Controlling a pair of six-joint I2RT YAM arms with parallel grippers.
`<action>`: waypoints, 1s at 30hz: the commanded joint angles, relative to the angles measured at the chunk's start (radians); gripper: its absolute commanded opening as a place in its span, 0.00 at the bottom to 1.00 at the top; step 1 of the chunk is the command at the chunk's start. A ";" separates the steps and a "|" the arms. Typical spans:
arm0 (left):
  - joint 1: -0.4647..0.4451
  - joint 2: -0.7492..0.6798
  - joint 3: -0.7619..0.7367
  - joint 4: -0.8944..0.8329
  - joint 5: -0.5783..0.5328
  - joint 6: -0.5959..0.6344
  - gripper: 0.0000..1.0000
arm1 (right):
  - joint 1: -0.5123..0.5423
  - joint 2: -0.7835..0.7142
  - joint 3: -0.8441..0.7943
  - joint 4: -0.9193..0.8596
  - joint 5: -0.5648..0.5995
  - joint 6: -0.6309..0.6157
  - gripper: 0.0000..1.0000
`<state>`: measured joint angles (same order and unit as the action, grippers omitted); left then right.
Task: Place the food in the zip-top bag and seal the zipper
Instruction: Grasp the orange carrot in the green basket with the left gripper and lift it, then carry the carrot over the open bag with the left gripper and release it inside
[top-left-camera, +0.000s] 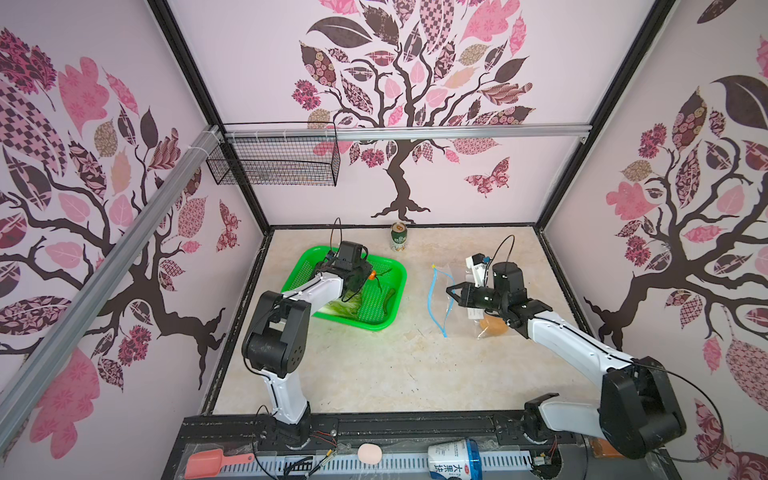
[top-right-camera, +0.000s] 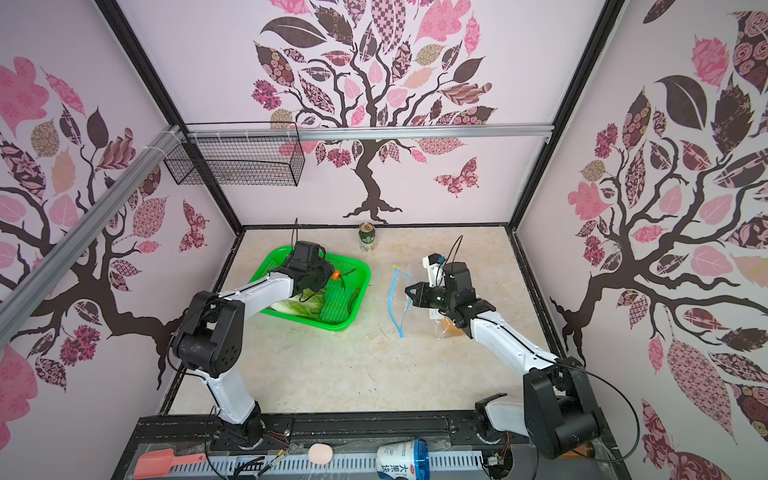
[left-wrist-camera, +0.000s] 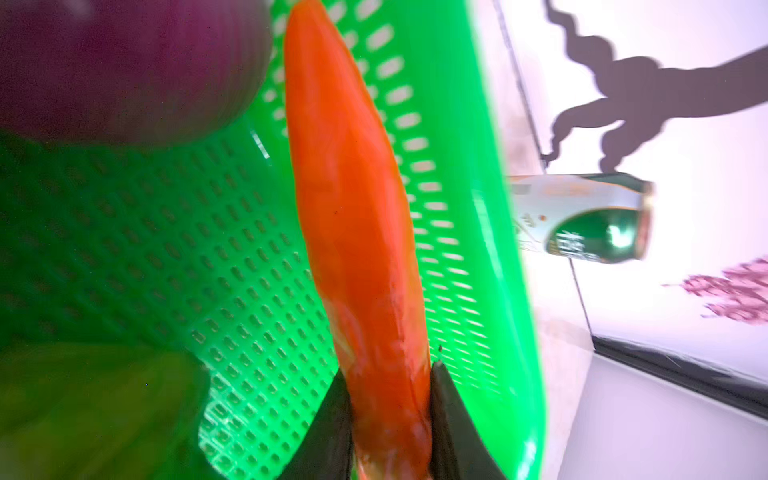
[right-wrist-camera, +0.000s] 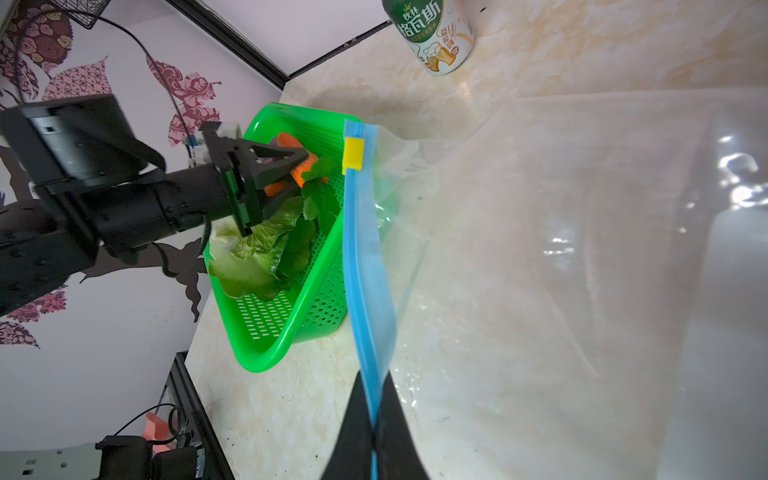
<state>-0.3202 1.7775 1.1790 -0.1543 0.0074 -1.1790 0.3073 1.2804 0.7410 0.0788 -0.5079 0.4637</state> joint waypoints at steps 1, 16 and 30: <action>0.003 -0.093 -0.043 0.010 0.019 0.140 0.28 | 0.003 -0.029 0.004 -0.004 -0.007 -0.013 0.00; -0.163 -0.354 -0.127 0.037 0.178 0.575 0.29 | 0.003 -0.016 0.008 0.026 -0.062 0.001 0.00; -0.399 -0.333 -0.156 0.213 0.040 0.607 0.29 | 0.005 -0.020 0.021 0.074 -0.118 0.178 0.00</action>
<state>-0.6994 1.4384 1.0271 -0.0212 0.1078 -0.6010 0.3073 1.2804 0.7410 0.1120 -0.6003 0.5663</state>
